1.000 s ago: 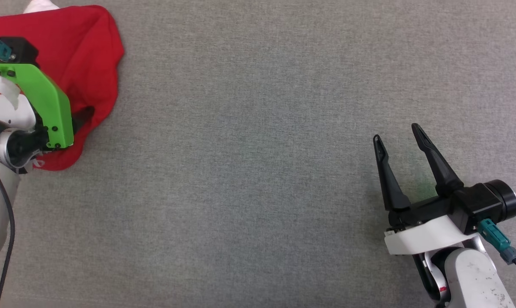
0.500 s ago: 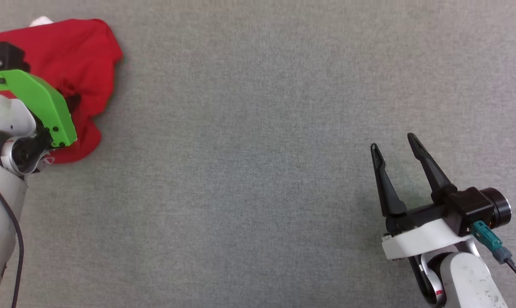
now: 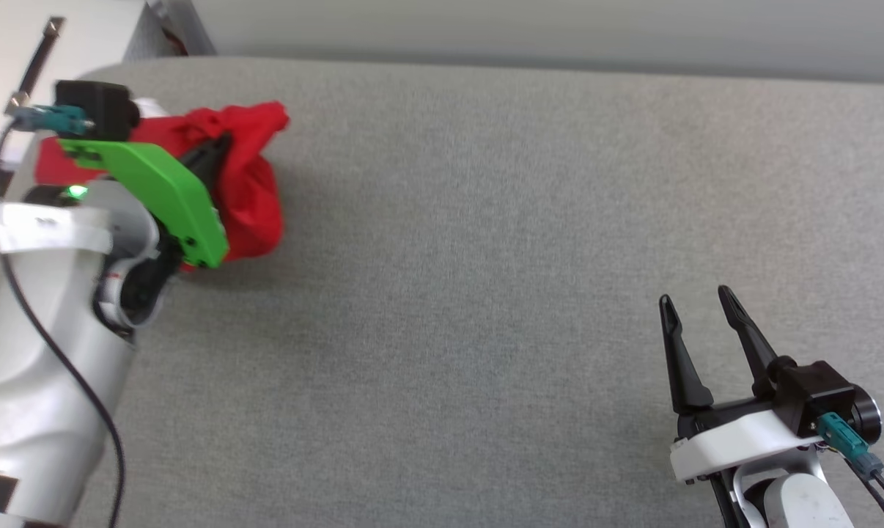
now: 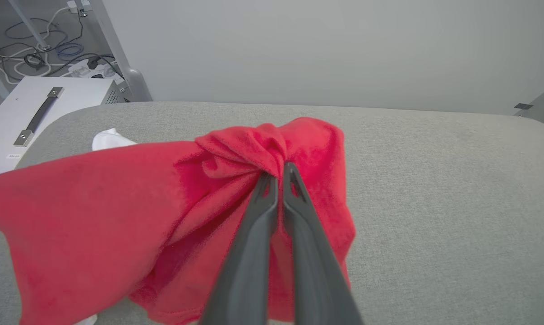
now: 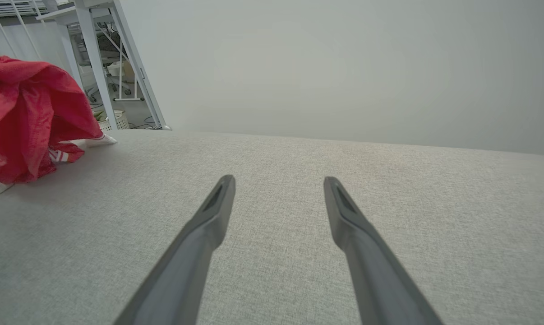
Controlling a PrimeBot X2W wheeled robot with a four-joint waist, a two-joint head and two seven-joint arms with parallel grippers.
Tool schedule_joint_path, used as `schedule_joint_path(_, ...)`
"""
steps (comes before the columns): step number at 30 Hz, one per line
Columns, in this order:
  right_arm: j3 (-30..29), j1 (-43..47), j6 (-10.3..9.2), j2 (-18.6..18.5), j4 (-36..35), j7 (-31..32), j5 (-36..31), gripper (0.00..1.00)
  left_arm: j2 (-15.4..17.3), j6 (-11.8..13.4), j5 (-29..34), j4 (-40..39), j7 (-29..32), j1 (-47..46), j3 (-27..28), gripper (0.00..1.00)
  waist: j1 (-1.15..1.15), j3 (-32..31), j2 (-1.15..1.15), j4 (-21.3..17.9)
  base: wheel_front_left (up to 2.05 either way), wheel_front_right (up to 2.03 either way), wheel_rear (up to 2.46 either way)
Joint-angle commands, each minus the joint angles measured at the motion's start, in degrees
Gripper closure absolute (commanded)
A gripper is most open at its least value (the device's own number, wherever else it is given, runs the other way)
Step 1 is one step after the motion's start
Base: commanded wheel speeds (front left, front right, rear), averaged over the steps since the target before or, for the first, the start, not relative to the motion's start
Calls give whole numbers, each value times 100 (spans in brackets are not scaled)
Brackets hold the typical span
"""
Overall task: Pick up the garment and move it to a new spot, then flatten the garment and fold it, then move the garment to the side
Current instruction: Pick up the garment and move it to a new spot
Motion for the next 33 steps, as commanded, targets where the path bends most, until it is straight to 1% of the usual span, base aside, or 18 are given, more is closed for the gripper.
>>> schedule_joint_path(1, -37, 76, -5, 24, 28, -34, 39, 0, -89, 59, 74, -151, -48, 132, -55, 100, 0, -493, 0, -60, 0, 0, 0)
schedule_joint_path(4, -136, 155, -5, 33, 53, -41, 51, 0, -227, 131, 113, -484, -65, 330, -195, 100, 0, -669, 0, -189, 0, 0, 0)
schedule_joint_path(5, -275, 219, -5, 37, 78, -45, 50, 0, -421, 162, 96, -732, -57, 470, -335, 100, 0, -798, 0, -334, 0, 0, 0)
schedule_joint_path(7, -387, 255, -5, 39, 77, -47, 40, 0, -596, 174, 113, -876, -70, 536, -468, 100, 0, -847, 0, -442, 0, 0, 0)
schedule_joint_path(10, -562, 295, -5, 40, 73, -50, 37, 0, -980, 180, 155, -1009, -71, 656, -779, 100, 0, -877, 0, -614, 0, 0, 0)
schedule_joint_path(15, -792, 343, -5, 41, 39, -49, 8, 0, -1674, 167, 243, -917, -124, 779, -1304, 100, 0, -851, 0, -911, 0, 0, 0)
schedule_joint_path(18, -970, 344, -5, 41, 11, -41, -37, 0, -2138, 102, 310, -720, -163, 832, -1684, 100, 0, -799, 0, -1088, 0, 0, 0)
schedule_joint_path(20, -1098, 325, -5, 41, -11, -34, -60, 0, -2361, 51, 316, -580, -177, 871, -1929, 100, 0, -748, 0, -1193, 0, 0, 0)
schedule_joint_path(24, -1268, 271, -5, 42, -54, -11, -59, 0, -2578, -20, 338, -320, -207, 938, -2478, 100, 0, -629, 0, -1358, 0, 0, 0)
schedule_joint_path(27, -1289, 253, -5, 42, -61, -4, -40, 0, -2623, -45, 255, -118, -214, 1030, -2856, 100, 0, -541, 0, -1417, 0, 0, 0)
schedule_joint_path(31, -1204, 219, -5, 42, -14, -5, 20, 0, -2632, 7, 196, 154, -505, 1035, -3267, 100, 0, -423, 0, -1453, 0, 0, 0)
schedule_joint_path(32, -1163, 211, -5, 42, 12, -7, 35, 0, -2633, 31, 175, 266, -549, 1029, -3367, 96, 0, -399, 0, -1445, 0, 0, 0)
schedule_joint_path(33, -1134, 204, -5, 42, 35, -9, 45, 0, -2633, 60, 172, 382, -595, 1008, -3452, 56, 0, -375, 0, -1428, 0, 0, 0)
